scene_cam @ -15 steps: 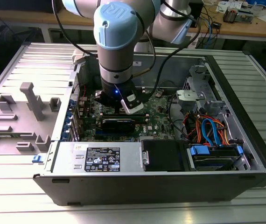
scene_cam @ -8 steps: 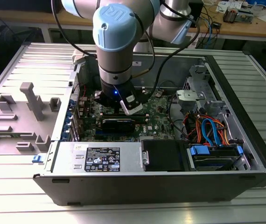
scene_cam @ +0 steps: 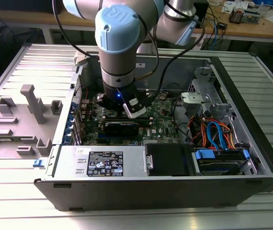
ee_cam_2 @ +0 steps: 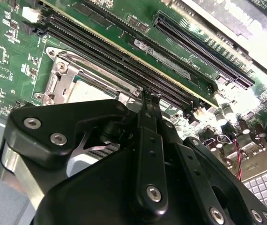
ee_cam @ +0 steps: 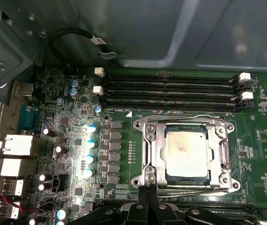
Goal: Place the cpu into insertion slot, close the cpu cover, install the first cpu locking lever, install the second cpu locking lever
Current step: 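Install the second cpu locking lever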
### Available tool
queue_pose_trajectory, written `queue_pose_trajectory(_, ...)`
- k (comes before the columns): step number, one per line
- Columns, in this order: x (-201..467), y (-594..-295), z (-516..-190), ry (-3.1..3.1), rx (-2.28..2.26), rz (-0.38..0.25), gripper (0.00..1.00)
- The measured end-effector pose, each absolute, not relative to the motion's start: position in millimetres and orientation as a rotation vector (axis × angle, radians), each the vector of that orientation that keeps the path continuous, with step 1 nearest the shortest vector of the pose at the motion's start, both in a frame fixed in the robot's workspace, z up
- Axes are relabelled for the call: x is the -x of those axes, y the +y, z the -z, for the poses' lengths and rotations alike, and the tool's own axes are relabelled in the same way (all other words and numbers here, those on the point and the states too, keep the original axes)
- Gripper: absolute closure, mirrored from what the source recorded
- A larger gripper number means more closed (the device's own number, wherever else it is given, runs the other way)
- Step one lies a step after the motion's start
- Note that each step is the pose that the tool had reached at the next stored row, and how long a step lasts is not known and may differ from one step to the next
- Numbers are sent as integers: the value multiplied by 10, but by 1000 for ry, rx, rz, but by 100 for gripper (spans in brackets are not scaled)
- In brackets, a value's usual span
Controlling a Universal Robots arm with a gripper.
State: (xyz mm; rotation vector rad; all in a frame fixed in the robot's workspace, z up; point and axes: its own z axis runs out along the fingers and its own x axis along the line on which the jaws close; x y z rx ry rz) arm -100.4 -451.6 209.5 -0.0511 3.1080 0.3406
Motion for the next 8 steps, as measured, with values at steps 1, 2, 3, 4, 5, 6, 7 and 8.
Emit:
queue_pose_trajectory(1, 1028, -4515, -2073, 3107, 51, -348, 89)
queue_pose_trajectory(2, 1035, -4516, -2064, 3107, 51, -352, 89)
queue_pose_trajectory(3, 1037, -4516, -2060, 3106, 52, -356, 89)
queue_pose_trajectory(4, 1039, -4516, -2055, 3106, 51, -359, 89)
queue_pose_trajectory(5, 1044, -4516, -2042, 3105, 51, -367, 89)
queue_pose_trajectory(6, 1047, -4516, -2035, 3104, 51, -374, 89)
queue_pose_trajectory(7, 1047, -4515, -2032, 3104, 51, -376, 89)
queue_pose_trajectory(8, 1048, -4514, -2031, 3103, 51, -378, 89)
